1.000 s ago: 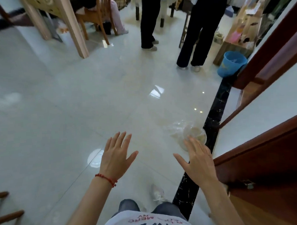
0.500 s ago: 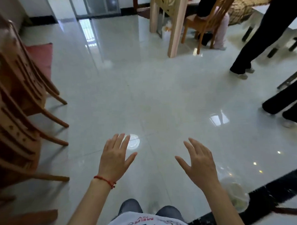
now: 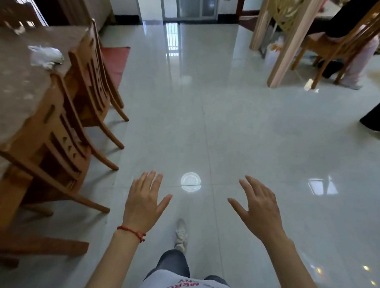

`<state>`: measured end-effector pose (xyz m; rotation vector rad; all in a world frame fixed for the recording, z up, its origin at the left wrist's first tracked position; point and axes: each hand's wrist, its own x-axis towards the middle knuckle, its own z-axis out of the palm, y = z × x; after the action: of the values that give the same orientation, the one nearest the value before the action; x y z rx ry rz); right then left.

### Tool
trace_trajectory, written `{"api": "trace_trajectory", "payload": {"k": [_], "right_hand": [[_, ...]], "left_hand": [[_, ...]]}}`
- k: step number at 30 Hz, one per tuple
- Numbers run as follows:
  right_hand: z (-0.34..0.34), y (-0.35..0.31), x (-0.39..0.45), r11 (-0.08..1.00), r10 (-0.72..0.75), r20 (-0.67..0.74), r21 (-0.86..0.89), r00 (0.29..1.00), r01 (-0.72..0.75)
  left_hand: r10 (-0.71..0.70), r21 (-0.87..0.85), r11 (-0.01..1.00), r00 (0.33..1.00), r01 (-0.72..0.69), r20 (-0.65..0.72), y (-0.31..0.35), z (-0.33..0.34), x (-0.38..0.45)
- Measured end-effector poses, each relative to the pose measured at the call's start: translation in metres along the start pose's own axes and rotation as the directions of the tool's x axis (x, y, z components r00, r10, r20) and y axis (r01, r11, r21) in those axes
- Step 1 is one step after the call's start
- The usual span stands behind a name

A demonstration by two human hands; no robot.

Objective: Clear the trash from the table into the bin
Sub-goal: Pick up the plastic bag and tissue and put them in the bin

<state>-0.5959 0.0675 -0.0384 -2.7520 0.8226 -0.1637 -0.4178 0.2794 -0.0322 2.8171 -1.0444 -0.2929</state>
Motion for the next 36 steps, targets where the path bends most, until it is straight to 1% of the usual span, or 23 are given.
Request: {"api": "trace_trajectory", "payload": {"k": [6, 17, 21, 25, 29, 36], "right_hand": [[0.009, -0.006, 0.079, 1.000, -0.006, 0.003, 0.006, 1.000, 0.006], [0.023, -0.035, 0.270, 1.000, -0.012, -0.011, 0.023, 1.000, 0.012], [0.025, -0.033, 0.328, 1.000, -0.022, -0.001, 0.009, 1.000, 0.022], [0.030, -0.025, 0.404, 1.000, -0.030, 0.014, 0.006, 0.999, 0.030], [0.033, -0.018, 0.491, 0.998, -0.067, 0.014, 0.013, 0.998, 0.066], [0.018, -0.015, 0.635, 0.985, -0.170, 0.028, 0.017, 0.985, 0.169]], "left_hand": [[0.006, -0.009, 1.000, 1.000, -0.006, -0.014, -0.015, -0.010, 0.076], [0.025, -0.011, 1.000, 0.999, -0.025, -0.029, -0.069, -0.046, 0.260], [0.005, -0.018, 1.000, 1.000, -0.006, -0.029, -0.078, -0.057, 0.320], [-0.015, -0.031, 0.999, 1.000, 0.014, -0.017, -0.082, -0.059, 0.388], [-0.047, -0.013, 0.999, 0.999, 0.046, -0.023, -0.083, -0.066, 0.460], [-0.110, -0.042, 0.993, 0.992, 0.108, -0.062, -0.087, -0.097, 0.572]]}}
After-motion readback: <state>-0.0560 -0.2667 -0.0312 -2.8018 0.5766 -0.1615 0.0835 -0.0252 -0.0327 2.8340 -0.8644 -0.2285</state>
